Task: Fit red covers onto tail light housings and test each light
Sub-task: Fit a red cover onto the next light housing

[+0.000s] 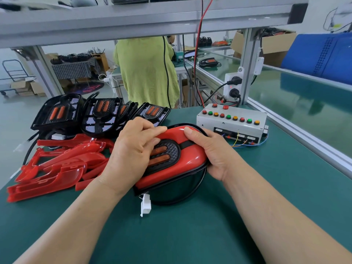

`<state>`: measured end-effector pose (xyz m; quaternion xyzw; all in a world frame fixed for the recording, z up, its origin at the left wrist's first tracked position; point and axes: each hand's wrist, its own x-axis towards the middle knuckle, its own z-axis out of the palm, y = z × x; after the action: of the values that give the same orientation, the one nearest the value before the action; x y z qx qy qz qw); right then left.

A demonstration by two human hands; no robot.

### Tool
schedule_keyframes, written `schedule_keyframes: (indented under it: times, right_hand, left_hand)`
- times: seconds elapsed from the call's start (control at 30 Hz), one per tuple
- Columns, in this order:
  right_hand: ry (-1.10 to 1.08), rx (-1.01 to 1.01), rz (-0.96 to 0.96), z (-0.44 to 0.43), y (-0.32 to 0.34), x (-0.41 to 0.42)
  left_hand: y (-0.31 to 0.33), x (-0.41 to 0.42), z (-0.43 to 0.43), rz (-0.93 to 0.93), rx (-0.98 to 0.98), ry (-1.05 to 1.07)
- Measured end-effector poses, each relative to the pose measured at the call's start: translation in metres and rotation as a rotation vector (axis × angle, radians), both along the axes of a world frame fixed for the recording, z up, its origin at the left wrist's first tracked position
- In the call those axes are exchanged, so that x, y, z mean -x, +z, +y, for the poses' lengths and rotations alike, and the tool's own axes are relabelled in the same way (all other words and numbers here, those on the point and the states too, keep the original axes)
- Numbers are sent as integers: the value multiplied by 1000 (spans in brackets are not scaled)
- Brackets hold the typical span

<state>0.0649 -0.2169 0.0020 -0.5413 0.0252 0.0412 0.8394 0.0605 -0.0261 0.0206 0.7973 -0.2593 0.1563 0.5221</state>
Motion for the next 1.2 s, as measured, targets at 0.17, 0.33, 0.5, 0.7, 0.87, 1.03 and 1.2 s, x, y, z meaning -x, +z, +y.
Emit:
schedule_keyframes:
  times: [0.17,0.33,0.5,0.7,0.87,1.03,1.2]
  right_hand:
    - [-15,-6,-8,0,0,1]
    - [-15,-15,8,-2,1,1]
    - [-21,-48,9,-6,0,-1]
    - [-14,-61,12,-5,-2,-2]
    - [-9,-56,-1,-4,-2,-1]
    - [-4,-31,-11,-5,-3,-1]
    - [-16,-33,-2,-5,-3,-1]
  left_hand:
    - [-3,0,-2,103,112,-28]
    - [3,-2,8,15,7,156]
    - [12,-12,41,554,173,169]
    - [5,-13,40,809,352,-145]
    - [-2,-17,38,836,478,-211]
    - [-5,-17,33,804,538,-148]
    - [-7,-17,28,754,553,-85]
